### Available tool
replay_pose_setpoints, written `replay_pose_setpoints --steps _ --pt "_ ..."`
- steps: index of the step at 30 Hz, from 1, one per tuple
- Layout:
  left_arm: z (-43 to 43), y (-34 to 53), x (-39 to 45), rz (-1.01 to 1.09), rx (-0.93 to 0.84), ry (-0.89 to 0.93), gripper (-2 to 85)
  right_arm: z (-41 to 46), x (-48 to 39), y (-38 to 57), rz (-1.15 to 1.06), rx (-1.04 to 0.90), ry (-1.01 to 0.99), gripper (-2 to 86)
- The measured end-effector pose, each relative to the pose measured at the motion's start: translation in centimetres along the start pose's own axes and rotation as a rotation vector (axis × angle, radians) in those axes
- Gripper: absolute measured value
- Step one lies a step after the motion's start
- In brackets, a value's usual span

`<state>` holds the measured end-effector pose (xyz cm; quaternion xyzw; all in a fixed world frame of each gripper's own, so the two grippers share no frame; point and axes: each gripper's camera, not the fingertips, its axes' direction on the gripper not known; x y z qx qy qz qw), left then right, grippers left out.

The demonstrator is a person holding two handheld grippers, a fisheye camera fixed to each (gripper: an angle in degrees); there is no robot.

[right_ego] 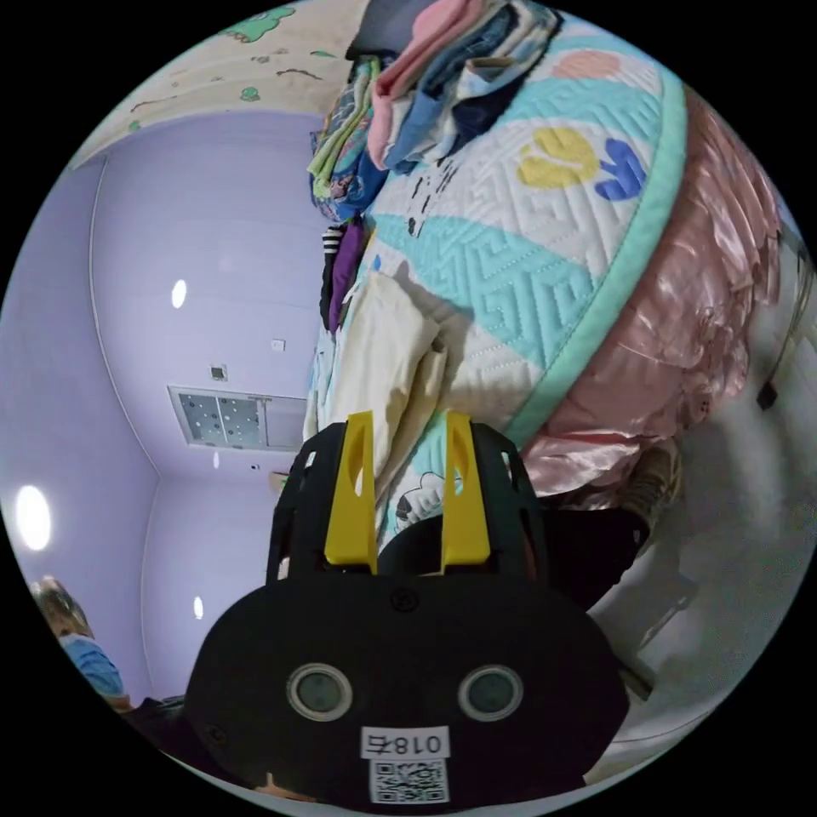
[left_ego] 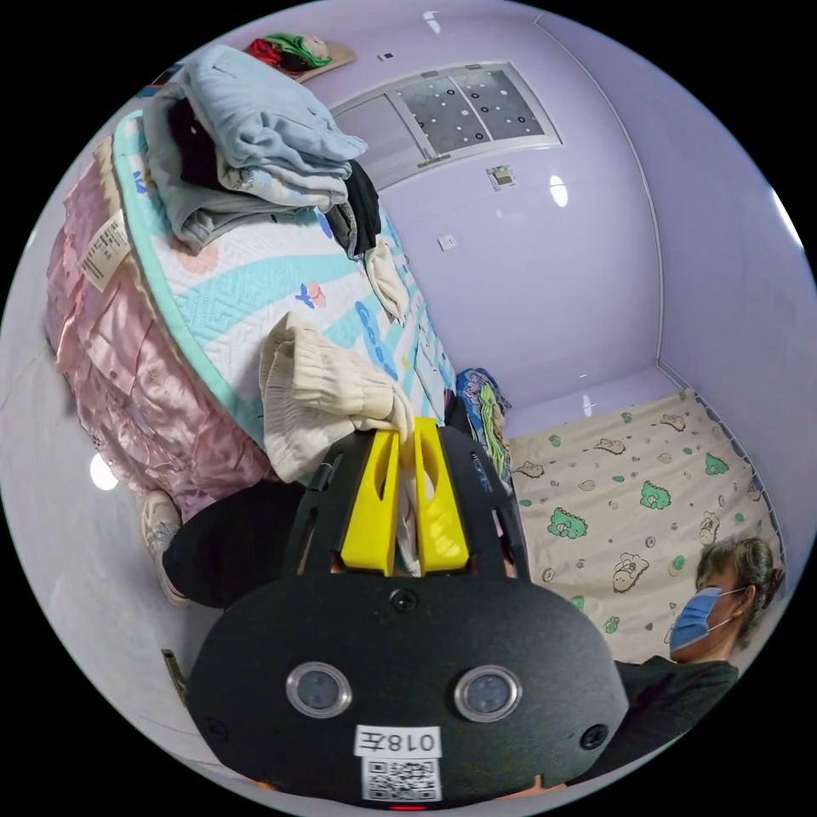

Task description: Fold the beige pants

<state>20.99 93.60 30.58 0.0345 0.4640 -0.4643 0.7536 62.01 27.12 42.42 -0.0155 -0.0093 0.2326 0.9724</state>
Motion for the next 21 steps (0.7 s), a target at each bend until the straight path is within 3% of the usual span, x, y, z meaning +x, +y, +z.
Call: replay_pose_setpoints --steps 8,13,16,21 --pt "-2.5 -1.7 0.9 0.027 0.029 -0.001 -0.7 -0.9 -0.2 -0.6 0.017 0.032 -0.140 12.9" --pt "-2.5 -1.8 -0.6 -0.004 0.013 -0.009 -0.8 0.2 -2.3 -1.0 -0.019 -0.043 0.001 11.8" --pt "-2.3 -1.8 -1.8 -0.038 0.026 0.017 -0.8 -0.1 -3.3 -1.3 -0.022 -0.021 0.050 3.8" --pt "-2.6 -3.6 1.1 0.040 0.000 -0.019 -0.8 -3.7 -10.0 -2.4 -0.186 0.023 -0.078 1.3"
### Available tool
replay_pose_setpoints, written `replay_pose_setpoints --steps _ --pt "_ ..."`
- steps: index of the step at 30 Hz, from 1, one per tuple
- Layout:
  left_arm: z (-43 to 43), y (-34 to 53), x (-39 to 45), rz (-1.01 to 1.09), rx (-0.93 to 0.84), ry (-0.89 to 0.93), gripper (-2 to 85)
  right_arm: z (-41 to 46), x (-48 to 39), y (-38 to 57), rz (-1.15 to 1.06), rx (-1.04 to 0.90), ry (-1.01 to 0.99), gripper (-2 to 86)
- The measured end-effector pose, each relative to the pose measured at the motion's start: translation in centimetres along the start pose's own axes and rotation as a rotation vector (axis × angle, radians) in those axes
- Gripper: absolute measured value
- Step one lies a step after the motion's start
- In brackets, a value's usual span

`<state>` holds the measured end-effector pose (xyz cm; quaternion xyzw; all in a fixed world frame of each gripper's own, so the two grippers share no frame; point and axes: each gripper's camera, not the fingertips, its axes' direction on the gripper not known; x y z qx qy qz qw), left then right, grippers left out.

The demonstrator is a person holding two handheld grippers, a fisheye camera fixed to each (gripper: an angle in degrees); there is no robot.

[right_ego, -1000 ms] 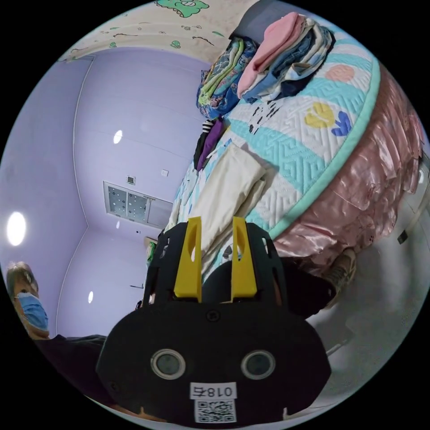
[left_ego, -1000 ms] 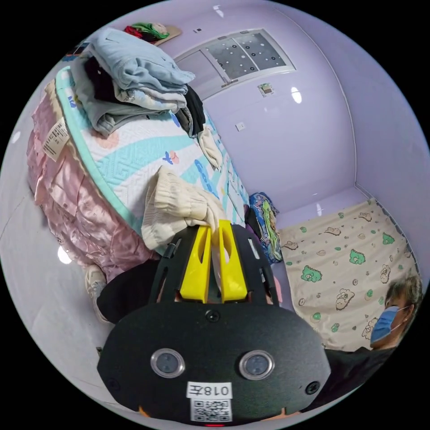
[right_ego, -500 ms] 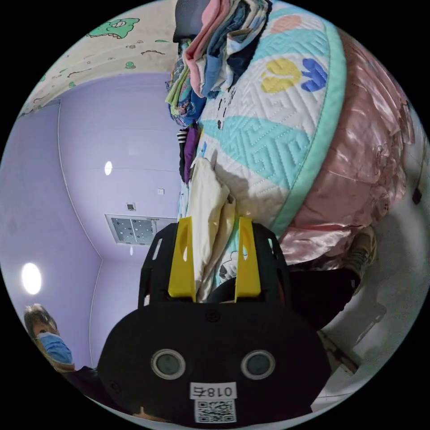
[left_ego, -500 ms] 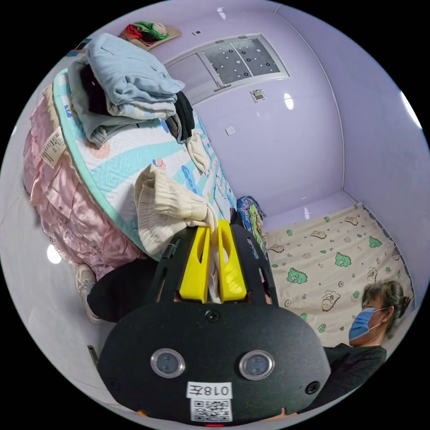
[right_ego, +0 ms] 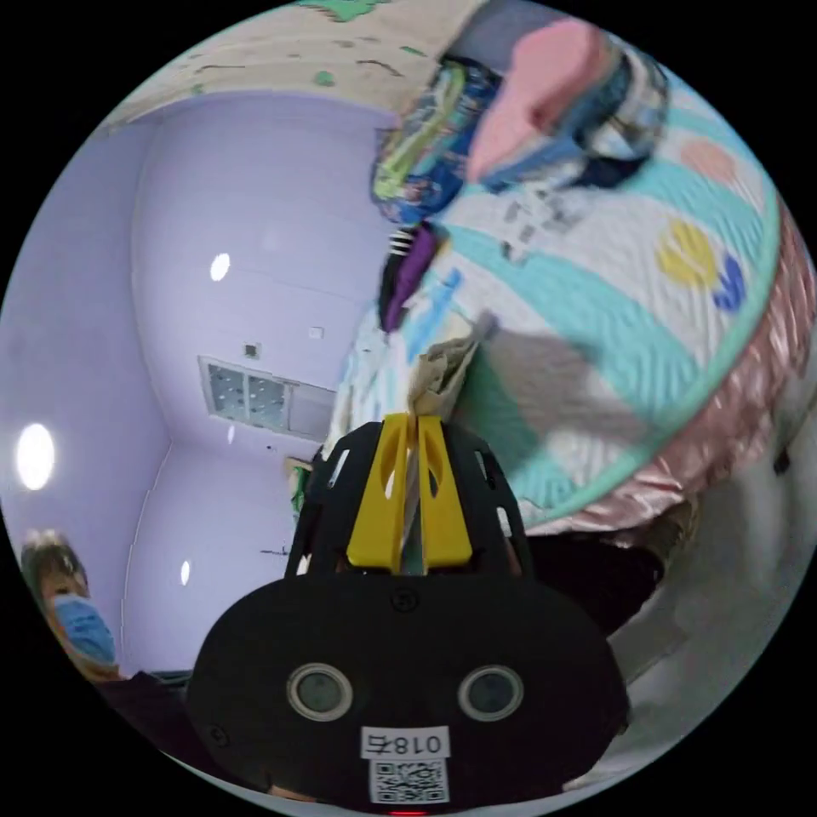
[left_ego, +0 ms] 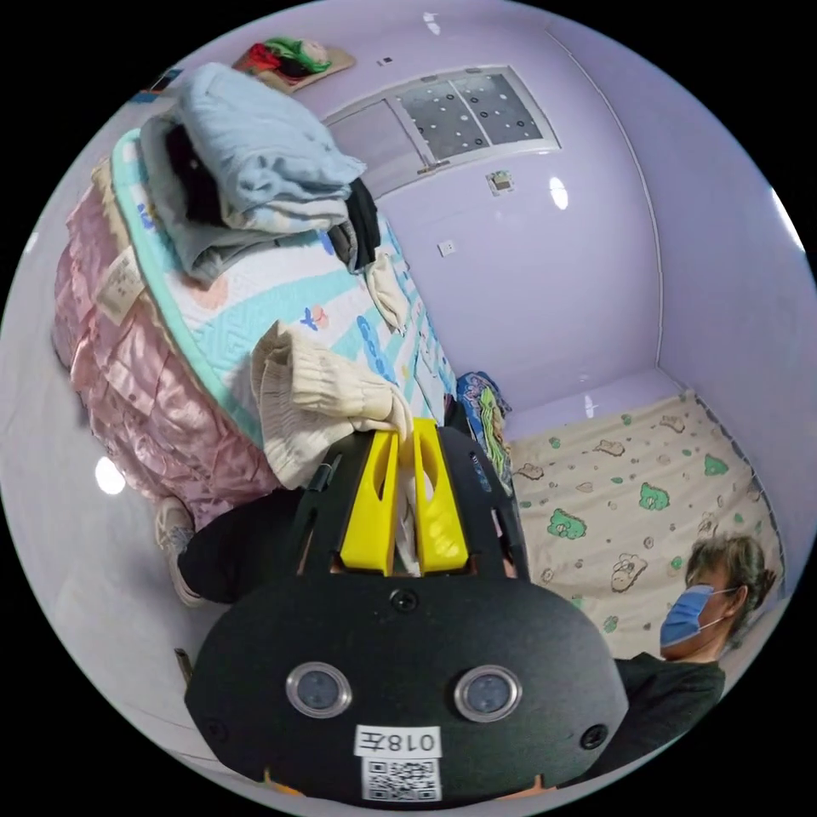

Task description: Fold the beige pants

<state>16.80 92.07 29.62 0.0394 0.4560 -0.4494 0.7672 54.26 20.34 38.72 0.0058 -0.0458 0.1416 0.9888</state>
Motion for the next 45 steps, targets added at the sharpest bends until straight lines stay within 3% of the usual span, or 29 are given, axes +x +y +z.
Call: replay_pose_setpoints --steps 6,11,17,20,24,29,32,37,40,45 --pt "-2.7 -3.4 3.6 0.096 0.050 0.076 -0.7 -4.3 -7.3 -2.6 -0.134 0.081 -0.152 0.7" --pt "3.3 -10.4 4.6 0.042 -0.002 0.010 -0.9 0.6 -11.5 -8.5 -0.160 -0.008 -0.166 0.5" --pt "7.3 -17.7 12.7 0.218 0.074 0.187 -0.8 -0.3 -21.5 -14.2 -0.360 0.090 -0.185 0.5" --pt "9.2 -18.9 12.9 0.250 0.045 0.213 -0.6 -1.4 -20.6 -16.0 -0.343 0.110 -0.178 0.5" --pt "15.8 -17.6 6.2 0.212 -0.157 0.220 -0.4 -0.9 -14.6 -15.8 -0.255 0.062 -0.115 0.5" --pt "24.4 -11.3 -6.6 -0.038 -0.452 -0.002 -0.5 0.7 0.2 -10.5 0.163 -0.052 0.129 0.6" --pt "24.6 -9.4 -9.0 -0.096 -0.375 0.087 -0.6 0.0 0.7 -8.7 0.201 0.035 0.032 0.6" --pt "24.8 -10.6 -2.9 0.073 -0.388 -0.036 -0.7 0.3 -5.4 -9.5 0.081 0.057 0.025 0.6" --pt "25.4 -9.8 -3.9 0.021 -0.389 -0.088 -0.7 1.4 -6.8 -9.1 0.148 0.035 0.126 0.6" --pt "25.4 -7.9 -7.4 -0.112 -0.311 0.075 -0.7 3.2 -10.8 -8.0 0.191 0.110 0.157 0.7"
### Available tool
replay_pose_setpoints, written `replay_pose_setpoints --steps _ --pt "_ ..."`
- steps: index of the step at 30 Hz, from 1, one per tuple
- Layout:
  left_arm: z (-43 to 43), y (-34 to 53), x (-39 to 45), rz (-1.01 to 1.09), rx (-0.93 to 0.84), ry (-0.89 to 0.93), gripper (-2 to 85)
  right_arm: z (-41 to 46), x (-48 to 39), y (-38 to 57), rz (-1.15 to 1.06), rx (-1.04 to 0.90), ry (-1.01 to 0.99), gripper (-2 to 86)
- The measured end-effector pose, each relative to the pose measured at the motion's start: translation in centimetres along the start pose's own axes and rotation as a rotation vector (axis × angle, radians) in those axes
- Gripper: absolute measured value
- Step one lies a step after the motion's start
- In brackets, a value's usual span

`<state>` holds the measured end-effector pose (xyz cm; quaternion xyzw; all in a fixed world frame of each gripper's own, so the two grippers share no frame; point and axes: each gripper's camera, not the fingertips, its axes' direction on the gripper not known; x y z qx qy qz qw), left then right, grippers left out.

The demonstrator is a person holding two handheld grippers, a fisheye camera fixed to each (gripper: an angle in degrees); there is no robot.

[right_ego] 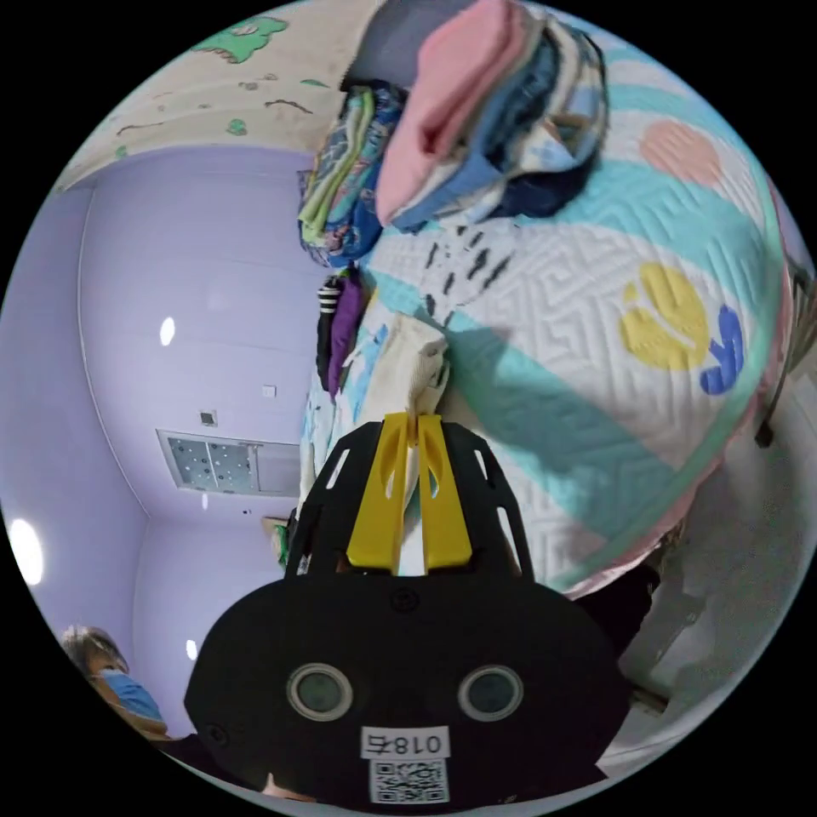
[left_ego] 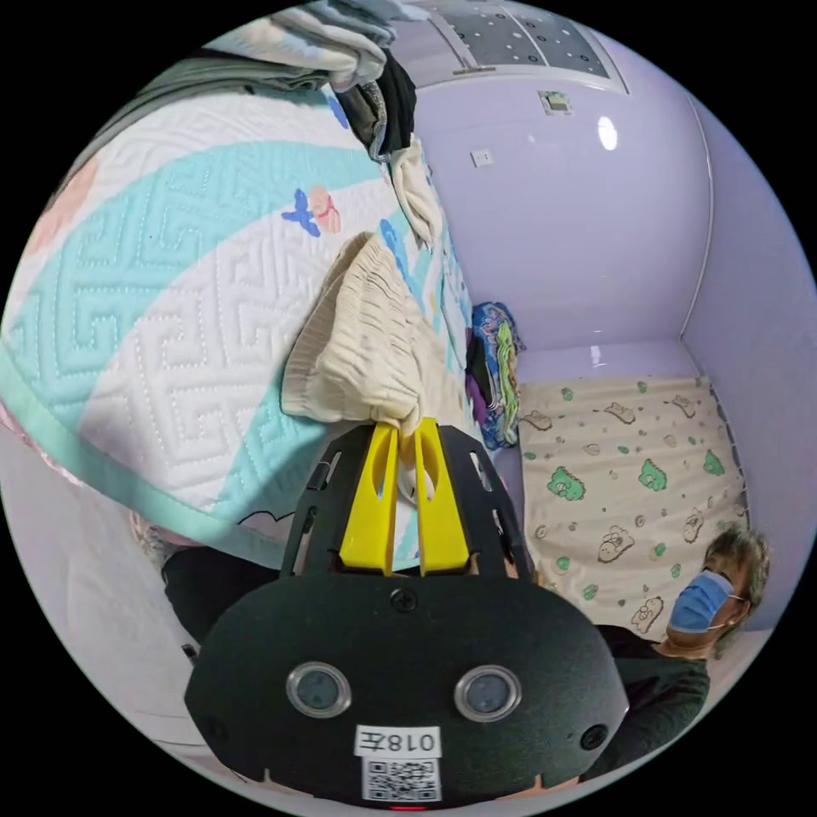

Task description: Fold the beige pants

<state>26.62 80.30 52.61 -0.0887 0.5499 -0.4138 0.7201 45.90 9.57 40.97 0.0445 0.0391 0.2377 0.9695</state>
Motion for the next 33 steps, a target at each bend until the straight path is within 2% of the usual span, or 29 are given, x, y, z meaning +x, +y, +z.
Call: replay_pose_setpoints --steps 3,6,8,9,11,14,17,18,20,24,29,30,32,33 --pt "0.3 0.2 -0.1 0.004 0.006 0.014 -0.5 1.1 -8.6 1.2 -0.212 0.036 0.033 0.7" --pt "0.4 0.5 -0.2 0.001 0.013 0.033 -0.2 4.1 -19.8 4.3 -0.522 -0.005 0.063 0.7" --pt "0.5 0.7 -0.2 0.001 0.022 0.044 0.1 8.1 -29.5 9.7 -0.840 -0.094 0.116 0.8" --pt "0.5 0.9 -0.2 -0.001 0.030 0.051 0.3 9.3 -31.7 11.6 -0.921 -0.125 0.133 0.8" --pt "0.6 1.3 -0.4 -0.008 0.045 0.070 0.6 14.9 -38.4 20.8 -1.241 -0.279 0.214 0.9" --pt "0.8 2.0 -0.9 -0.029 0.069 0.111 1.2 22.0 -40.8 33.9 -1.583 -0.445 0.357 1.1" --pt "1.0 2.5 -1.3 -0.056 0.082 0.153 1.8 28.4 -38.0 44.5 -1.822 -0.644 0.494 1.4" --pt "1.0 2.6 -1.3 -0.064 0.084 0.161 1.9 29.1 -37.3 46.1 -1.857 -0.671 0.507 1.5" --pt "0.6 2.6 -1.0 -0.063 0.086 0.161 2.0 29.7 -36.0 49.8 -1.974 -0.561 0.582 1.9" --pt "0.6 2.7 -0.3 -0.054 0.081 0.156 1.8 28.7 -37.8 50.1 -1.931 -0.550 0.505 4.4" --pt "0.6 4.5 -0.2 -0.092 0.136 0.188 1.3 26.5 -39.6 48.9 -1.773 -0.843 0.327 10.5" --pt "-0.4 5.6 0.5 -0.086 0.190 0.171 1.1 25.7 -39.7 48.3 -1.735 -0.839 0.295 10.4" --pt "-2.1 7.7 2.8 -0.013 0.274 0.113 0.5 21.9 -38.9 45.4 -1.576 -0.714 0.234 9.9" --pt "-2.8 9.1 5.1 0.080 0.332 0.104 -0.4 21.0 -38.4 44.6 -1.536 -0.671 0.247 9.7"
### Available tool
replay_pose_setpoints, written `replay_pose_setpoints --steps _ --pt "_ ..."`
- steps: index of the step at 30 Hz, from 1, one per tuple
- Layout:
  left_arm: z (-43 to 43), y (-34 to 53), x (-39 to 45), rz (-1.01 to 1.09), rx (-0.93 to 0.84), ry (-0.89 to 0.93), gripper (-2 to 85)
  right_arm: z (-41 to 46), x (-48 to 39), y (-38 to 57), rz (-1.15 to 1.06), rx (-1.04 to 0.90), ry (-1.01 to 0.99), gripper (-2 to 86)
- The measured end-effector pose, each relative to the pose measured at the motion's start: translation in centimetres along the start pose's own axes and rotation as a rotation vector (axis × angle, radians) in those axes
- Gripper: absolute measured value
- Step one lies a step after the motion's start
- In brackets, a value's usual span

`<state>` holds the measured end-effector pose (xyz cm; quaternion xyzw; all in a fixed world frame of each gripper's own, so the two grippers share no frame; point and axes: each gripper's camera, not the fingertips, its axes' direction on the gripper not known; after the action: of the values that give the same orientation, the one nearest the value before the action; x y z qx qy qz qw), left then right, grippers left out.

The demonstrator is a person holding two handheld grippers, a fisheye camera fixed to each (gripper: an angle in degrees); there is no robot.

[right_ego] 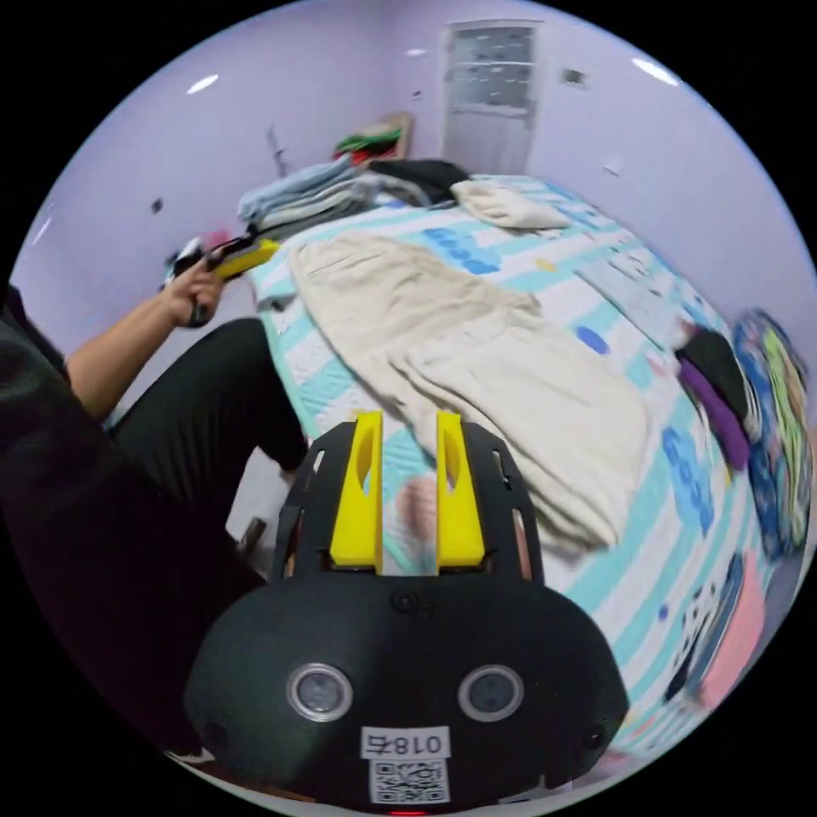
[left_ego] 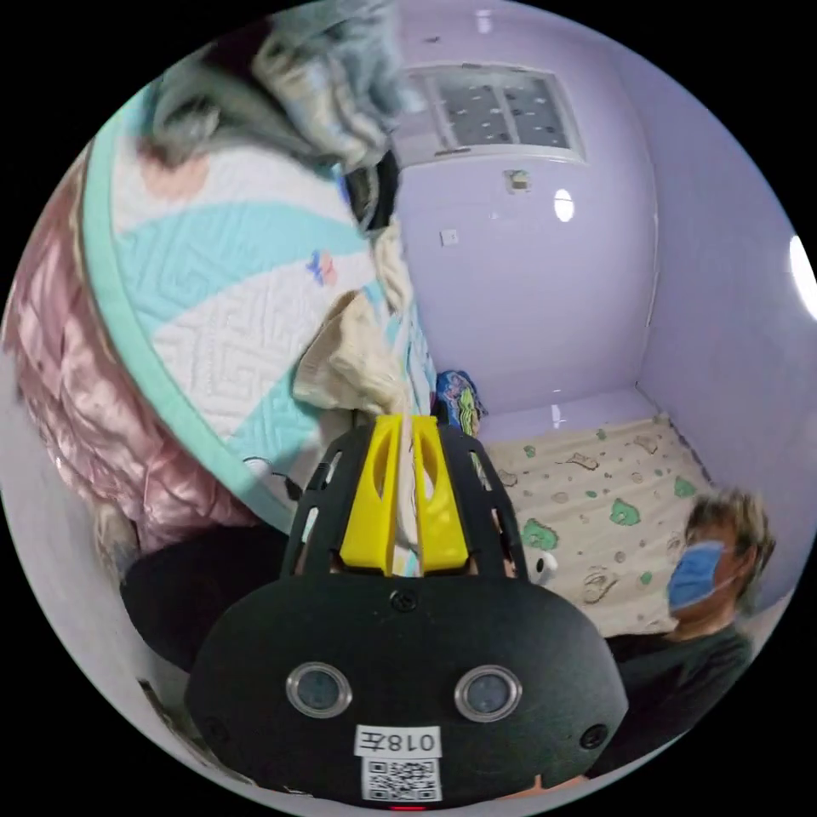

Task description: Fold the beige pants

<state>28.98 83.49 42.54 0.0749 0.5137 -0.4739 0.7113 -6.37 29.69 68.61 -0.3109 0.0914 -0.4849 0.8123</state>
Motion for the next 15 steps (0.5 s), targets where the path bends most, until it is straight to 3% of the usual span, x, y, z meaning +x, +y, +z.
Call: replay_pose_setpoints --steps 2,6,10,15 --pt "0.6 0.8 3.7 0.122 0.000 0.044 -0.7 -2.1 2.3 4.6 0.236 0.077 0.126 9.3" --pt "11.5 0.9 12.0 0.301 -0.328 0.140 -0.9 -4.4 3.8 9.3 0.410 0.212 0.165 8.5" --pt "26.5 4.3 14.9 0.267 -0.589 0.249 -1.0 -3.3 2.5 7.8 0.289 0.199 0.136 9.9" --pt "36.7 7.0 12.6 0.132 -0.666 0.182 -1.0 -0.3 -1.3 4.7 0.003 0.081 0.269 10.6"
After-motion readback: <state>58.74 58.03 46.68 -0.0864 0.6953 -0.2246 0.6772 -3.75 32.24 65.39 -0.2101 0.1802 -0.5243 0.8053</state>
